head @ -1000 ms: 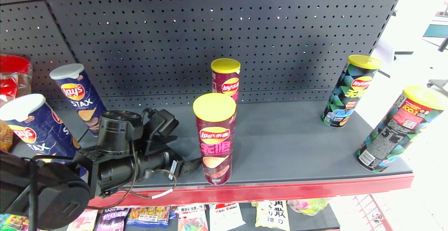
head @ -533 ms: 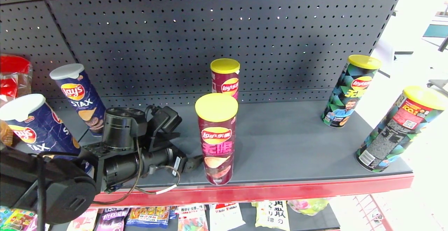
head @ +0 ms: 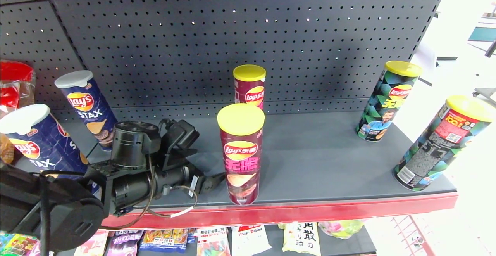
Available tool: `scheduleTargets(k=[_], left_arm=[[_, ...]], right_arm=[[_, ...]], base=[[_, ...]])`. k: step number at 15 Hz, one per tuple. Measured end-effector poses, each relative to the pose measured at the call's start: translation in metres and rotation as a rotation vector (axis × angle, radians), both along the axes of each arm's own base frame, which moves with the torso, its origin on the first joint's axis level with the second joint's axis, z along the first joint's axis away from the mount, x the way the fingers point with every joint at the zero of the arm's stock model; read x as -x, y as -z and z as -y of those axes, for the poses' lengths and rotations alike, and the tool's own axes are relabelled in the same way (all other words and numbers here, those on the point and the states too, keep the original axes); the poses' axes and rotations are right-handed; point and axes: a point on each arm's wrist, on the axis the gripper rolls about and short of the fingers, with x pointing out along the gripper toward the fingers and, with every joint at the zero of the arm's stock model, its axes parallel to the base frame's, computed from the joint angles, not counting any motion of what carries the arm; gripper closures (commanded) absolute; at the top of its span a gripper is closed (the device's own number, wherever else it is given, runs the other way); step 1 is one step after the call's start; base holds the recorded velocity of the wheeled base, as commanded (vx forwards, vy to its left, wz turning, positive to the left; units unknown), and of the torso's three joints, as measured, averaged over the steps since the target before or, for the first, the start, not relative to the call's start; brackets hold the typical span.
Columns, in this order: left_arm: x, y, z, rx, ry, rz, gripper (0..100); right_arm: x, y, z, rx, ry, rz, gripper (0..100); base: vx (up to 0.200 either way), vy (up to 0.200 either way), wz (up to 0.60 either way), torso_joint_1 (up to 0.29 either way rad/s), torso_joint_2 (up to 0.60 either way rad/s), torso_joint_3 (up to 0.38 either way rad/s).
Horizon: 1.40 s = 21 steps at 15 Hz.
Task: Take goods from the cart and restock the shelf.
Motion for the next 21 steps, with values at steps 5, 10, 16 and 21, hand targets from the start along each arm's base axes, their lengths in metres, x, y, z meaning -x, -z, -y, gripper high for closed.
scheduleTargets(k=[5, 10, 16, 21], left_arm=[[0.033, -0.018, -0.034, 0.025, -0.063, 0.060, 0], [0.130, -0.051, -0.082, 0.009, -0.206, 0.115, 0], [0.258, -0.036, -0.140, 0.035, -0.577, 0.147, 0], [0.272, 0.004, -0.142, 0.193, -0.648, 0.387, 0]], right_arm=[[0.006, 0.016, 0.003, 0.026, 0.015, -0.047, 0], [0.008, 0.018, 0.002, 0.023, 0.213, -0.054, 0], [0.021, 0.050, -0.003, 0.063, 0.406, -0.044, 0], [0.029, 0.070, -0.004, -0.011, 0.374, 0.067, 0]], base=[[0.000, 0.000, 0.00, 0.000, 0.00, 0.000], [0.000, 0.000, 0.00, 0.000, 0.00, 0.000], [0.000, 0.000, 0.00, 0.000, 0.00, 0.000], [0.000, 0.000, 0.00, 0.000, 0.00, 0.000]])
